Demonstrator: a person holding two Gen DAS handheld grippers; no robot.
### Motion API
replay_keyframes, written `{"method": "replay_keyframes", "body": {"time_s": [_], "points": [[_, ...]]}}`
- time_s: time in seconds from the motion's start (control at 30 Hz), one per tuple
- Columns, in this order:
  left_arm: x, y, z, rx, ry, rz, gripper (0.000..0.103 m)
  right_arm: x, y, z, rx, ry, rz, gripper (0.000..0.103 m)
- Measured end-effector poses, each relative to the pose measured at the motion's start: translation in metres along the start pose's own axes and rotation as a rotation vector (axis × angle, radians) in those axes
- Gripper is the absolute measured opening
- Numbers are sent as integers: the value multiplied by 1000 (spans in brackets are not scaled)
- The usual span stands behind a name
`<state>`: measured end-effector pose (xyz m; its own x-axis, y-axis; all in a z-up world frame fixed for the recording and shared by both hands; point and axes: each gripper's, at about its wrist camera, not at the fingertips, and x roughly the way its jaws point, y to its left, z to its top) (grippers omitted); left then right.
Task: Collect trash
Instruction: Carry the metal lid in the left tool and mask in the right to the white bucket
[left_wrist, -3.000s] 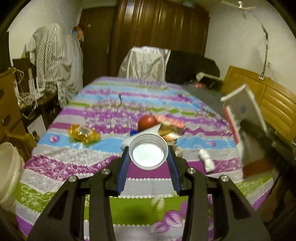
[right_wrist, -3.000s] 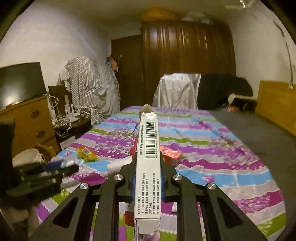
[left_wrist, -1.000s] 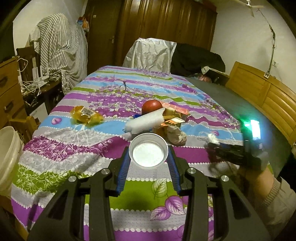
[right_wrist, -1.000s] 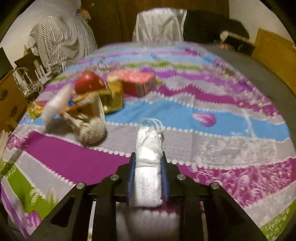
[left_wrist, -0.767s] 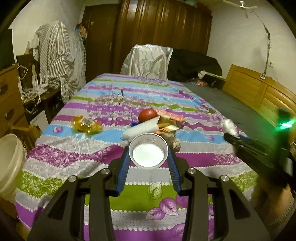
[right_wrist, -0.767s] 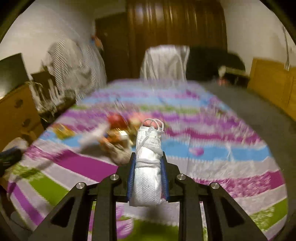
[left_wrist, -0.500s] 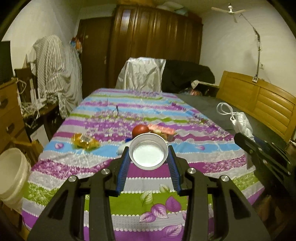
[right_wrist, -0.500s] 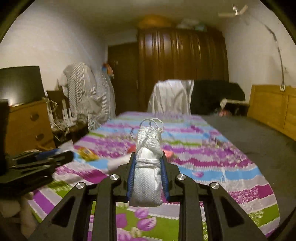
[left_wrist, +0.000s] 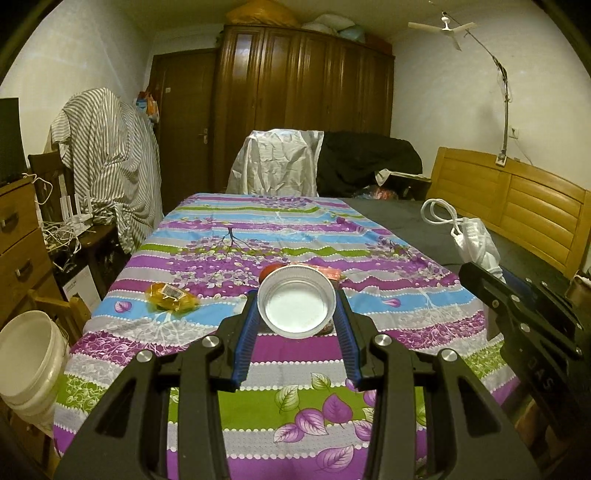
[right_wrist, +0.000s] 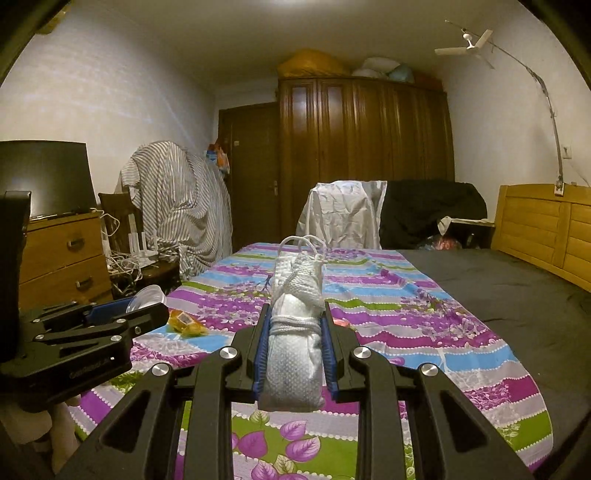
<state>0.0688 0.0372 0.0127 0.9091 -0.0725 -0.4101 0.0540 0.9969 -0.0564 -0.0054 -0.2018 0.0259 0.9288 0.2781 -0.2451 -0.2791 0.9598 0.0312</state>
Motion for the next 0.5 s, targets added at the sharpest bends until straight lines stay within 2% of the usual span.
{"method": "replay_keyframes", "body": {"time_s": [0.33,0.5], "points": [[-1,-1,-2,-1,1,1,38,8,-2,-1,-2,11,1,26],[-4,10,-1,-11,-5,21,38,22,8,2,-17,28,39,26]]}}
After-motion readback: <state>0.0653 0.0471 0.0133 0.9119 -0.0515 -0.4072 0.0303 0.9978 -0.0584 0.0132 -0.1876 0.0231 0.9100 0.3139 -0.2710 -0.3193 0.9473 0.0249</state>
